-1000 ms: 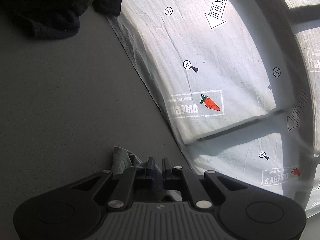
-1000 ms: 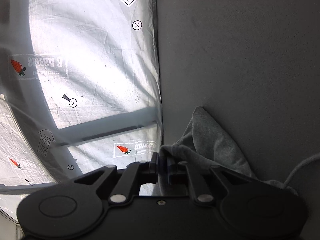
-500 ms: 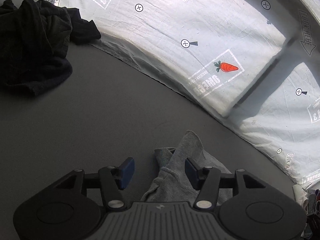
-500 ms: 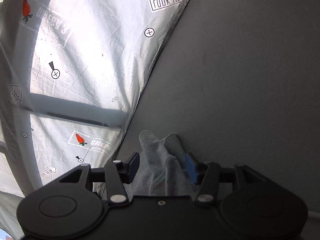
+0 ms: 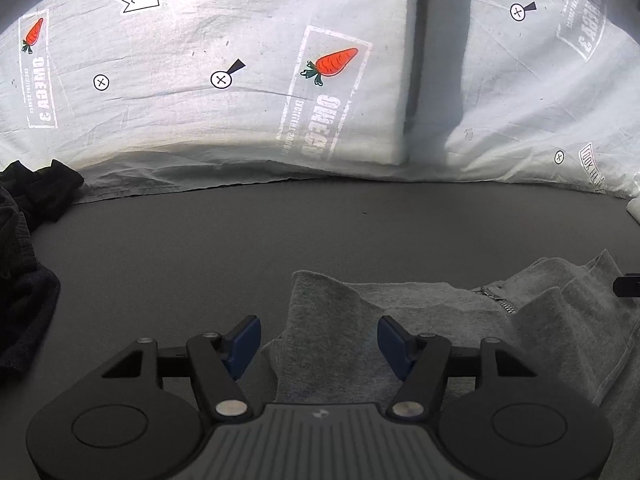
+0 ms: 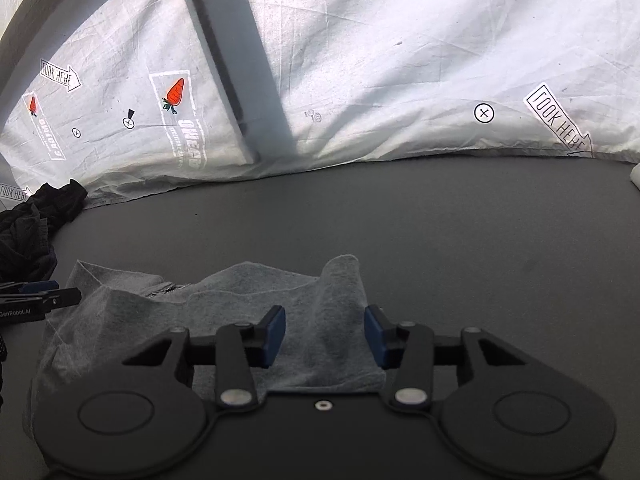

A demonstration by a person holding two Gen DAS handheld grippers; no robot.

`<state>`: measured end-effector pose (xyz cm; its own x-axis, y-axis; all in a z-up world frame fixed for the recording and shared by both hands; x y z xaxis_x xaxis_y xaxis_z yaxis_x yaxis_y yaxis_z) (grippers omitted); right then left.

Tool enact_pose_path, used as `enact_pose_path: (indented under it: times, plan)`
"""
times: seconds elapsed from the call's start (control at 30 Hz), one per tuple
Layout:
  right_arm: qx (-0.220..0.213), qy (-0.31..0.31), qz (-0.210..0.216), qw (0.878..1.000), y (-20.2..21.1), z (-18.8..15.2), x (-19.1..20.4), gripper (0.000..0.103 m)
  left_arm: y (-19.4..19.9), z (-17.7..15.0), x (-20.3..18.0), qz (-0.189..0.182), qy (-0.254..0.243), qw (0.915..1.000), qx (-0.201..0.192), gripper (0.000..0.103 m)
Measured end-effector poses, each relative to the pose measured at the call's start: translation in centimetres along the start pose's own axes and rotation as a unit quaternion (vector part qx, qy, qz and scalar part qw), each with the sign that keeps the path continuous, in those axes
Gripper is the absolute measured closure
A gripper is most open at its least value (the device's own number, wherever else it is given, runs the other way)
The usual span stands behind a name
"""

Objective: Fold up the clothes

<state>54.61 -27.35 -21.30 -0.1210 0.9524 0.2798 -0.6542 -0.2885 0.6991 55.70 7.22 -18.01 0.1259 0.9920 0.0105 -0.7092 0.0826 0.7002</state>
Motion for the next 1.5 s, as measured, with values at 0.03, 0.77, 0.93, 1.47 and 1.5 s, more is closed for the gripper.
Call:
enact_pose_path:
  times: [0.03, 0.77, 0.93, 1.47, 1.5]
  plan:
    - [0.009, 0.003, -0.001, 1.0, -0.4, 0.0, 0.0, 0.079, -0.4, 0.2, -0.3, -0.003, -0.014, 0.9999, 0.0, 0.055]
    - [-0.036, -0.054, -0.074, 0.995, 0.8, 2.3, -2.5, 0.039, -0.6, -0.2, 5.8, 0.077, 0.172, 0.982, 0.01, 0.038]
    - [-0.03, -0.072, -0.062, 0.995, 2.1, 0.0, -2.9, 0.026, 2.1, -2.1, 6.1, 0.071, 0.182, 0.9808, 0.0, 0.019]
    - [0.031, -0.165, 0.012, 0.986, 0.5, -4.0, -2.6, 0.02, 1.1, -6.2, 3.3, 0.01, 0.177, 0.9825, 0.056, 0.011]
    - [0.033, -0.178, 0.021, 0.983, 0.3, -4.0, -2.9, 0.021, 1.0, -6.1, 3.5, -0.003, 0.182, 0.9818, 0.054, 0.011]
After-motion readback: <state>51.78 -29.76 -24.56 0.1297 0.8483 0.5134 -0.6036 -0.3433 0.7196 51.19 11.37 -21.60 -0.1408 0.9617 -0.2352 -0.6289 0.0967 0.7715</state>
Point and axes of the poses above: each gripper's, at about its wrist camera, not at the fingertips, and y roughly against the way its jaws point, x to its left, z to its top, the point moved 6 cm from there along -y, roughly the way its jaws point, and after that the axes turned 5 degrees about -y, right-handed, at the moved point
